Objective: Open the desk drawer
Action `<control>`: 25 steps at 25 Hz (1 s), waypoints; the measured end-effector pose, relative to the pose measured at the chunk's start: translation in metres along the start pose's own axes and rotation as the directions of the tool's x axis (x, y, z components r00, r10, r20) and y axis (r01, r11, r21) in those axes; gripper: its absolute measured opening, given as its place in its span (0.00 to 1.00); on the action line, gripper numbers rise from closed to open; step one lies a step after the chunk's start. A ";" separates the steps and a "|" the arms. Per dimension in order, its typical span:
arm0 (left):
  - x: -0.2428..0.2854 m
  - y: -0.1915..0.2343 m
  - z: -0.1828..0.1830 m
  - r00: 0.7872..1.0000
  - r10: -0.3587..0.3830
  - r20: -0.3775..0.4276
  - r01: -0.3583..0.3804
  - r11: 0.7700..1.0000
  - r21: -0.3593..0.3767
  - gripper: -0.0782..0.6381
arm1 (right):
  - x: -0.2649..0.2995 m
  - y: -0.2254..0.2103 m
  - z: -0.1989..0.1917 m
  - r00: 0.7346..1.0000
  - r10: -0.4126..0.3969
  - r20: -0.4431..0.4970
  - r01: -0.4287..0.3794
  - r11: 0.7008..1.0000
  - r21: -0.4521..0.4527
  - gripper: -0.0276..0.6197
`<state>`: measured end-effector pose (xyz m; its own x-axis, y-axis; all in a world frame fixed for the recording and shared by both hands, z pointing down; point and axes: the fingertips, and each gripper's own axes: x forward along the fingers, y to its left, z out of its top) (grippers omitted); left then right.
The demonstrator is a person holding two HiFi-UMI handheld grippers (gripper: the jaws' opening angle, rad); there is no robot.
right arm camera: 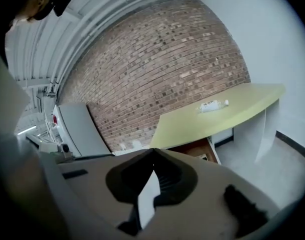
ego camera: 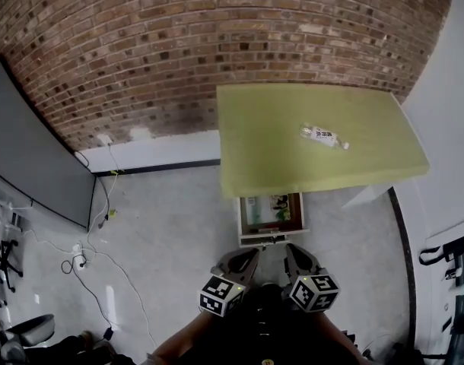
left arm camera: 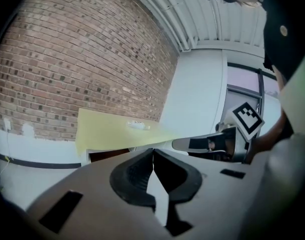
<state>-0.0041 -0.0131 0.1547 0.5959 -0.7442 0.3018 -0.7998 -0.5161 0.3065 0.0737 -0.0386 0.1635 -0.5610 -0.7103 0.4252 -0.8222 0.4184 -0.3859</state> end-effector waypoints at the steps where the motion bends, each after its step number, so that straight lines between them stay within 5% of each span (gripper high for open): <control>1: 0.001 -0.003 0.001 1.000 0.000 -0.001 0.000 1.000 0.006 0.12 | -0.003 -0.002 -0.001 1.000 0.001 -0.009 -0.001 1.000 -0.020 0.06; 25: 0.024 0.005 -0.011 0.996 0.079 -0.050 -0.080 0.996 -0.025 0.12 | 0.003 -0.037 0.007 0.999 0.007 -0.041 -0.006 1.000 0.029 0.06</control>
<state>0.0069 -0.0290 0.1734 0.5338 -0.7603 0.3701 -0.8430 -0.4440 0.3036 0.1031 -0.0605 0.1736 -0.5706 -0.6834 0.4554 -0.8156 0.4065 -0.4118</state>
